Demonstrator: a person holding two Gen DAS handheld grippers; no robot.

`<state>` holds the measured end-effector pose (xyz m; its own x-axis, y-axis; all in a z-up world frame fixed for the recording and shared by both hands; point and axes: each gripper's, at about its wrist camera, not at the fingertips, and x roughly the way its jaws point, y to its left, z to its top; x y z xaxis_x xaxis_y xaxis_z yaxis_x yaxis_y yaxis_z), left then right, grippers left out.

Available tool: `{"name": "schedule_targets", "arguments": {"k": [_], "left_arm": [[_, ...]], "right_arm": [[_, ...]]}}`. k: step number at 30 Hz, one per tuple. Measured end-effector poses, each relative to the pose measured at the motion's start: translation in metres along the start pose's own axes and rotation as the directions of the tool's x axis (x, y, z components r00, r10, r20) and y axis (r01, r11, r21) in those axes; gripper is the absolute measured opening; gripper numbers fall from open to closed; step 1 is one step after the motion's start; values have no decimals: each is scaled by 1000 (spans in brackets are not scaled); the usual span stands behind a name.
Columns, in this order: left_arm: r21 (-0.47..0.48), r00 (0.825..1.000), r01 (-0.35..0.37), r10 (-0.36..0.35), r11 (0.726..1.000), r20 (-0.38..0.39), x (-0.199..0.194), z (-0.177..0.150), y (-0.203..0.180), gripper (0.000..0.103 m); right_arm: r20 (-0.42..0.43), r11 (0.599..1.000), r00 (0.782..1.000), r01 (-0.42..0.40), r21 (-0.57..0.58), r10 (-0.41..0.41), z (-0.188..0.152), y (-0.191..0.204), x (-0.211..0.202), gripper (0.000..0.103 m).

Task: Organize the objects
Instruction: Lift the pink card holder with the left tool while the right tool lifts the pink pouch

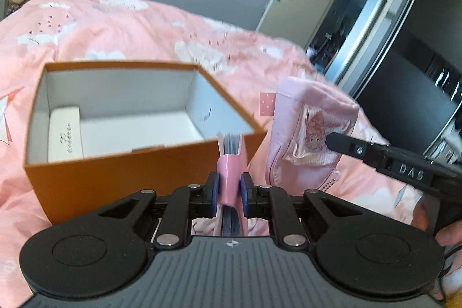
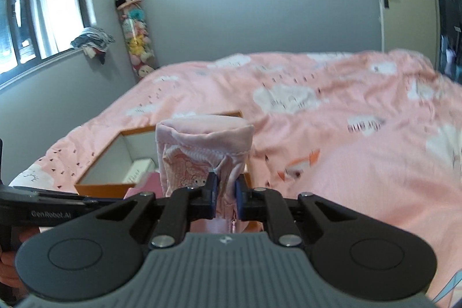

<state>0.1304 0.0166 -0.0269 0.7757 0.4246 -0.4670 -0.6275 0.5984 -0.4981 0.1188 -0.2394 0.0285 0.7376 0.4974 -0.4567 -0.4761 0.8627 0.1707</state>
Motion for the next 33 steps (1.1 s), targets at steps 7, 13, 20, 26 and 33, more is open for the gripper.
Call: {"name": "schedule_targets", "arguments": {"k": [7, 13, 20, 26, 33], "left_arm": [[-43, 995, -3, 8, 999, 104, -24, 30, 5, 16], [-69, 980, -57, 69, 996, 184, -35, 57, 23, 16], [-83, 974, -95, 110, 992, 197, -32, 95, 52, 16], [-111, 985, -136, 146, 985, 95, -1, 118, 90, 16], [-146, 983, -179, 173, 973, -58, 58, 122, 125, 16]], "right_arm": [[68, 994, 997, -40, -105, 48, 29, 29, -6, 13], [117, 987, 988, -85, -140, 102, 60, 48, 15, 13], [106, 979, 979, -159, -124, 173, 88, 64, 56, 13], [48, 981, 985, -162, -105, 168, 92, 66, 103, 13], [-29, 985, 989, -149, -89, 147, 85, 56, 146, 13]]}}
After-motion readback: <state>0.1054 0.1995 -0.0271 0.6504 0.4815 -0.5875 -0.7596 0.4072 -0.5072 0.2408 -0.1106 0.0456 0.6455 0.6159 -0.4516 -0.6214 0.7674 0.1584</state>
